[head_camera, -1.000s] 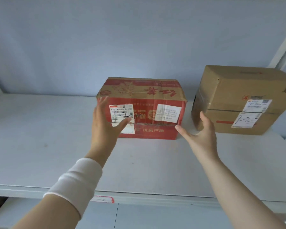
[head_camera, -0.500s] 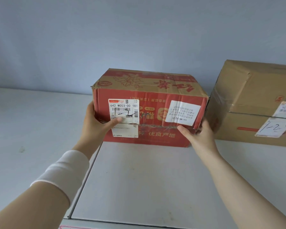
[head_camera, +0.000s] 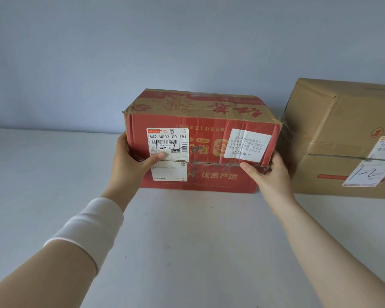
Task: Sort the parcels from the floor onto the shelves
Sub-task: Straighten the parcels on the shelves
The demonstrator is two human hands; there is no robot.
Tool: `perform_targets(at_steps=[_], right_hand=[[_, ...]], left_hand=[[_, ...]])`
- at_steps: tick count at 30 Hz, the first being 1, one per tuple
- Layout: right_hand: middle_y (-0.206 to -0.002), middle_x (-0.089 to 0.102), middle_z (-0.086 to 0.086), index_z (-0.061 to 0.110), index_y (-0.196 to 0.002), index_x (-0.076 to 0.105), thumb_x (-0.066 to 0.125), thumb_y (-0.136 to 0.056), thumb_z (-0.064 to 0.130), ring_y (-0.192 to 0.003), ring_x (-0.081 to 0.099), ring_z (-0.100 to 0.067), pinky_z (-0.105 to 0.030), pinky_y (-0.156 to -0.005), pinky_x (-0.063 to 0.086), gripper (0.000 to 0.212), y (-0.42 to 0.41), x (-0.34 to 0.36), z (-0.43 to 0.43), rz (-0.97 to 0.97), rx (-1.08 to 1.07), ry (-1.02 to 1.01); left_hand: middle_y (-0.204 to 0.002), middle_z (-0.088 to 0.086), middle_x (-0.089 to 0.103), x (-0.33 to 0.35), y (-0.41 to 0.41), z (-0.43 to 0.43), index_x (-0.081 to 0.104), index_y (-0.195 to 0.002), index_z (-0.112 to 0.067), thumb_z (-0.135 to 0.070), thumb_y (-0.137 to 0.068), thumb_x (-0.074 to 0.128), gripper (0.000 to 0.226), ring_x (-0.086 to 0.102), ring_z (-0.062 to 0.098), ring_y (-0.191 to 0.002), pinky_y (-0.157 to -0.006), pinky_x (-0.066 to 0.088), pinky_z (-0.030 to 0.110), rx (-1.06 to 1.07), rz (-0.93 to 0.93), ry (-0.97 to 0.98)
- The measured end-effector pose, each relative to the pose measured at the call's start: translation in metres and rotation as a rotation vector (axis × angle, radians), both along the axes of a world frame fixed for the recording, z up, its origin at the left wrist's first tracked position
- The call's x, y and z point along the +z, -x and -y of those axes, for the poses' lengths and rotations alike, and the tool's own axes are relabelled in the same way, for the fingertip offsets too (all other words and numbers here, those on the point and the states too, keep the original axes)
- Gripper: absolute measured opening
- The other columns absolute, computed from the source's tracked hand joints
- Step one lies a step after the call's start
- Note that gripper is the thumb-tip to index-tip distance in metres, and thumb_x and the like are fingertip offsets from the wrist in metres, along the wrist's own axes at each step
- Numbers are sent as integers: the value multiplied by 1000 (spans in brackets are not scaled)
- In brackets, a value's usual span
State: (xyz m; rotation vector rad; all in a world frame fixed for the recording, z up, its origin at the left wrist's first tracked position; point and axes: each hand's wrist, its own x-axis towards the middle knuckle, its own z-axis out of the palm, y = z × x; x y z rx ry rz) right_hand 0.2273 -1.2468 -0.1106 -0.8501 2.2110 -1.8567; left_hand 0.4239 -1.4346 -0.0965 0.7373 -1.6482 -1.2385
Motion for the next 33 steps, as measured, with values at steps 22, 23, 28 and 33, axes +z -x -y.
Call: perform_targets(at_steps=[22, 23, 28, 33], right_hand=[[-148, 36, 1, 14, -147, 24, 75, -77, 32, -137, 32, -15, -20, -103, 24, 89, -114, 51, -80, -94, 32, -250], [-149, 35, 0, 15, -147, 24, 74, -77, 33, -138, 32, -15, -21, -102, 25, 88, -126, 57, -87, -112, 30, -276], [-147, 36, -3, 17, -143, 34, 68, -83, 33, -135, 35, -18, -29, -105, 30, 71, -182, 97, -132, -233, 44, -420], [-144, 41, 2, 20, -139, 42, 63, -87, 34, -133, 38, -15, -30, -101, 35, 58, -221, 154, -183, -431, 56, -495]], left_hand=[[-153, 0, 22, 48, -85, -119, 18, -148, -16, -33, -75, 75, 94, 25, 13, -140, -114, 27, 37, 93, 372, -31], [-152, 1, 25, 54, -94, -132, 20, -147, -16, -31, -76, 75, 91, 27, 13, -139, -114, 27, 35, 81, 385, -24], [-146, 1, 35, 91, -137, -195, 31, -143, -17, -30, -79, 73, 78, 35, 15, -135, -106, 29, 27, 14, 476, 64], [-145, -1, 38, 141, -166, -249, 33, -142, -20, -36, -81, 69, 72, 37, 16, -133, -105, 31, 28, -81, 600, 265]])
